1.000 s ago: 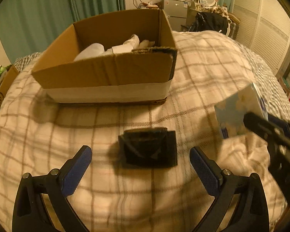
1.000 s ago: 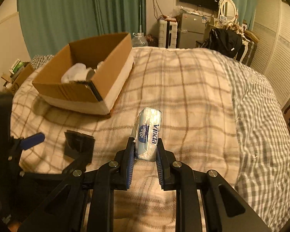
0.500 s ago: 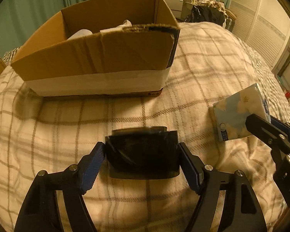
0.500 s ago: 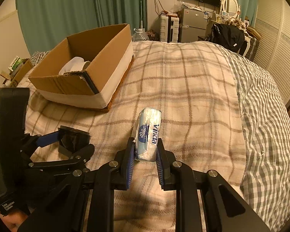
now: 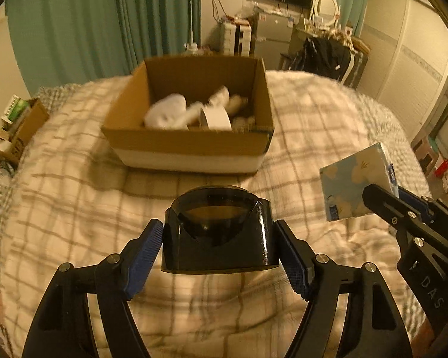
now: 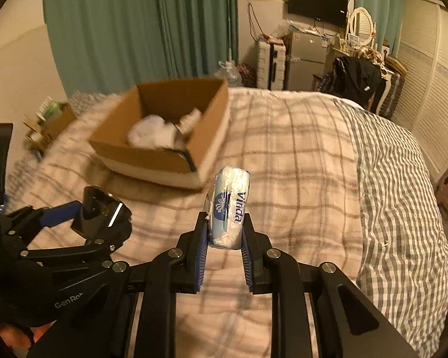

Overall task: Organize objects
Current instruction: 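Lower the black cup and tissue pack into the box and open both grippers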

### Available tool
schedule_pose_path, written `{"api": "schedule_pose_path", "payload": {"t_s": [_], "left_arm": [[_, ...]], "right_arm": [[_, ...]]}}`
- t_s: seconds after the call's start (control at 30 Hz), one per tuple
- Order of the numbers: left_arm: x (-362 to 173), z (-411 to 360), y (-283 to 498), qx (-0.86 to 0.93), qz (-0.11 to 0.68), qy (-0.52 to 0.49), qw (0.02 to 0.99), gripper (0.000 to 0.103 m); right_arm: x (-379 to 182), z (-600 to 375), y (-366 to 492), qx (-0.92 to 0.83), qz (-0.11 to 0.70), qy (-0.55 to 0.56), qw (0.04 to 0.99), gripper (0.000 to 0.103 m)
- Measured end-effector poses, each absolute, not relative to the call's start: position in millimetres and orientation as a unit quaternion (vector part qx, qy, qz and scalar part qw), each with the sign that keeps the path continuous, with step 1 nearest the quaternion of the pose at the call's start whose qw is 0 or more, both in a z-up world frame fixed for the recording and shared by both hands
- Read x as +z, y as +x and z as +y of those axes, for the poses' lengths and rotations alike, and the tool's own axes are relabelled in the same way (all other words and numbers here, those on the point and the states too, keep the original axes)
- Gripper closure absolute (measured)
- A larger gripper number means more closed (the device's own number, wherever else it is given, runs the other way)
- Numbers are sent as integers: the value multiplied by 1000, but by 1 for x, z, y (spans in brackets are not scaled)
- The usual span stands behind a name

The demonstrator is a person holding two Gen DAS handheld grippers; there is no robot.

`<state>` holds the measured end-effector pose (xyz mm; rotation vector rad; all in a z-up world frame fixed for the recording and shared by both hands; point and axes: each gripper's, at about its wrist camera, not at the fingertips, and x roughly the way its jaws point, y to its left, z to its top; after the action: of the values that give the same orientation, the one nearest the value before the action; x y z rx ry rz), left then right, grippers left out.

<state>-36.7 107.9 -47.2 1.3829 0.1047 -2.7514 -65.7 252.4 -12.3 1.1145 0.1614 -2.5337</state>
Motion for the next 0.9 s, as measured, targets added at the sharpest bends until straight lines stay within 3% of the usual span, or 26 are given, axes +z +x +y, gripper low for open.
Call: {"api": "schedule_pose_path", "payload": {"t_s": [0.3,0.53,0.9], "left_arm": [[26,87,-41,-916,7,400,27,26],[44,55,-89,-919,18,393,35,26],[27,30,-191,-922,4,384,40,26]], "right_arm": [[59,238,-55,-913,81,344,204,84],[93,203,-98,-913,84,318,241,84],[71,148,-211,-906,85,338,240,84]]}}
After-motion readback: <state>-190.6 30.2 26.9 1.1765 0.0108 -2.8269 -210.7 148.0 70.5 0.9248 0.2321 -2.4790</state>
